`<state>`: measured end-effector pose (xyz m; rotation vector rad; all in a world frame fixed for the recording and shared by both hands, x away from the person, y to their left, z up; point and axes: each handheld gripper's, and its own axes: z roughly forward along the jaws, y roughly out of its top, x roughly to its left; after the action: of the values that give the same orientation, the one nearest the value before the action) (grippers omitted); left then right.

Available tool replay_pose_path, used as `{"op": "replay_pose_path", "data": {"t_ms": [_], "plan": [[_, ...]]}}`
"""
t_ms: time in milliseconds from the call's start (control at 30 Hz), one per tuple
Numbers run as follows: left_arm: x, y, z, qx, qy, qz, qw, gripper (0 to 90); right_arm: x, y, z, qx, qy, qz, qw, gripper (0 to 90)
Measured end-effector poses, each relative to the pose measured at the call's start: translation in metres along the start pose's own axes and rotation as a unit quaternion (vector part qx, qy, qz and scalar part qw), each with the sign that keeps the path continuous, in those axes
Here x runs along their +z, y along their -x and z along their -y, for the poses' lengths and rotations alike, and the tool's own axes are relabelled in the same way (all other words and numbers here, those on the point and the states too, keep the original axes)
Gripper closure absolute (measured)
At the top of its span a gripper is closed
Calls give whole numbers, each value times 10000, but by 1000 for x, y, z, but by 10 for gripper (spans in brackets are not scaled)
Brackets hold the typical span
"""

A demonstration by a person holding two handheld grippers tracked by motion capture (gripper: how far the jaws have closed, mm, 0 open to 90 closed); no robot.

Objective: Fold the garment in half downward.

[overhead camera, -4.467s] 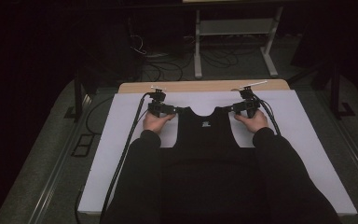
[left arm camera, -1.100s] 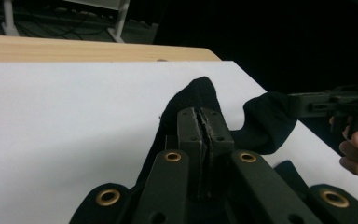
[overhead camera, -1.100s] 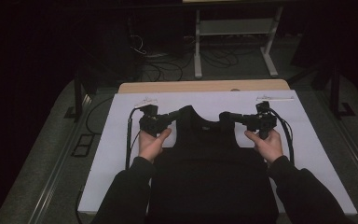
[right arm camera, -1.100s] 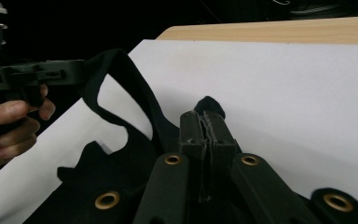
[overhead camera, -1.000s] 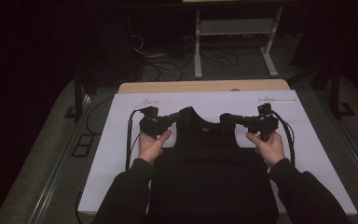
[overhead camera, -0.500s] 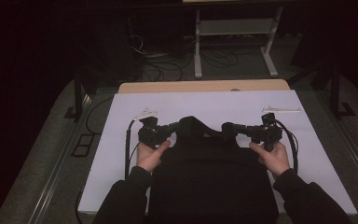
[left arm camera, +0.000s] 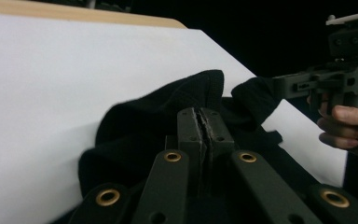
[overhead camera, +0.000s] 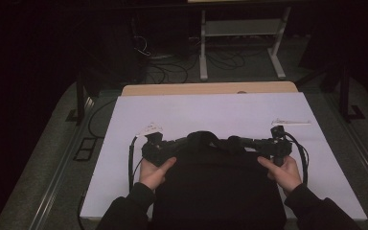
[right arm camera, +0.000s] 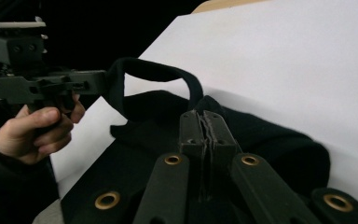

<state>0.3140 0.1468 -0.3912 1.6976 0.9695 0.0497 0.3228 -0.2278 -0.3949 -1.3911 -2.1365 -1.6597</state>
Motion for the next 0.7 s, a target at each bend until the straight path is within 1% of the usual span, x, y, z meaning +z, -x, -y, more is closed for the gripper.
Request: {"op": "replay_pose_path", "data": {"t_ms": [67,133,167,200,267,300,333,367,400,433,600,700], "plan": [[-2,1,5,-34,-51,69,10000,868,-2,0,4,24,4,-58,10000,861],[-3,2,8,-52,-77,119,9999,869,-4,0,7,114,-10,-129,9999,861],[-4,3,9,-44,-94,133,9999,868,-5,-1,9,185,-32,-167,9997,861],[-5,3,10,-40,-94,136,9999,869,-5,0,11,172,-37,-178,9997,861],[-7,4,10,-82,-109,188,9997,869,-7,-1,12,266,-88,-217,9994,861],[-8,4,11,-84,-108,207,9997,869,-7,-1,13,243,-90,-238,9994,861],[-10,5,12,-82,-118,218,9997,869,-8,-2,14,276,-126,-260,9992,861],[-11,5,13,-95,-123,224,9996,868,-9,-2,15,242,-135,-256,9993,861],[-12,5,14,-109,-139,243,9995,869,-9,-3,16,290,-179,-266,9991,861],[-12,5,16,-92,-157,250,9995,869,-9,-3,18,243,-216,-280,9991,861],[-16,6,26,-65,-301,317,9990,869,-11,-6,27,193,-443,-283,9984,861],[-17,6,30,-73,-382,307,9988,869,-12,-6,30,171,-536,-295,9980,861]]}}
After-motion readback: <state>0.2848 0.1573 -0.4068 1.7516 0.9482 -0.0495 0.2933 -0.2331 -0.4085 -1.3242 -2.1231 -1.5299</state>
